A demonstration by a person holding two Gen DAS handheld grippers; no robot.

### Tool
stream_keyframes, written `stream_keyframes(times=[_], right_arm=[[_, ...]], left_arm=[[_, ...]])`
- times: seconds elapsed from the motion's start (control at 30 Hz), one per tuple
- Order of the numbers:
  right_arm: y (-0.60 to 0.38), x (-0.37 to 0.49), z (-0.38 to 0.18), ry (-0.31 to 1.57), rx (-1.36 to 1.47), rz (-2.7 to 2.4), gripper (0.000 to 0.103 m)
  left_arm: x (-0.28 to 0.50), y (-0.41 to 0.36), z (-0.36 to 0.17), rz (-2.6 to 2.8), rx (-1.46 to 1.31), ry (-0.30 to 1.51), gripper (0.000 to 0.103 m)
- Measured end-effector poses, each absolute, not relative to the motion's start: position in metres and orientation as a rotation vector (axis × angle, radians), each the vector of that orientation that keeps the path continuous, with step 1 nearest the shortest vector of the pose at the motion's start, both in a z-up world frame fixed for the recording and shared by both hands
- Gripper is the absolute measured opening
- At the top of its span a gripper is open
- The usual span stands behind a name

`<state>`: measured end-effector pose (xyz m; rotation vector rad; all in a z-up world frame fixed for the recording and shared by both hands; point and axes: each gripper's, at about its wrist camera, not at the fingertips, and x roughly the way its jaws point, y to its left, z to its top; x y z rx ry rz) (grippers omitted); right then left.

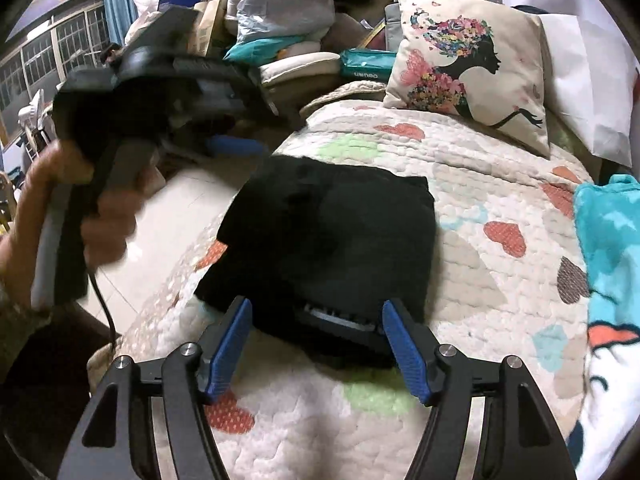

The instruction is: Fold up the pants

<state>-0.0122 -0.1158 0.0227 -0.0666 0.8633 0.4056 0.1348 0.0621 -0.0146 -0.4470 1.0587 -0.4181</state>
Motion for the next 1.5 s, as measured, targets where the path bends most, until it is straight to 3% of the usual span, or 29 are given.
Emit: stream_keyframes(times=[0.13, 0.3, 0.7, 0.83, 1.07, 1.5], right_arm=[[-0.103, 0.004, 0.010, 0.867, -0.120, 0.415, 0.073], [-0.091, 0.013, -0.007, 0.894, -0.175, 0.424, 0.078], [-0.152, -0.001, 0.036, 0.804, -0.066, 0.370, 0.078], [-0.178, 0.005, 0.032, 0.803, 0.053, 0.279, 0.079], [-0.193, 0.007, 0.014, 0.854, 0.128, 0.167, 0.079], [-0.193, 0.006, 0.009, 0.841, 0.106, 0.128, 0.079]], left_arm=[[0.148, 0.072, -0.057, -0.340, -0.510, 1.213, 0.061], [0.150, 0.087, -0.061, -0.365, -0.617, 1.231, 0.062], [0.090, 0.101, 0.021, -0.108, -0.381, 0.914, 0.062], [0.048, 0.094, 0.022, 0.021, -0.299, 0.836, 0.068], [0.038, 0.057, 0.013, 0.045, -0.092, 0.777, 0.069], [0.039, 0.043, -0.005, -0.003, -0.059, 0.858, 0.070]])
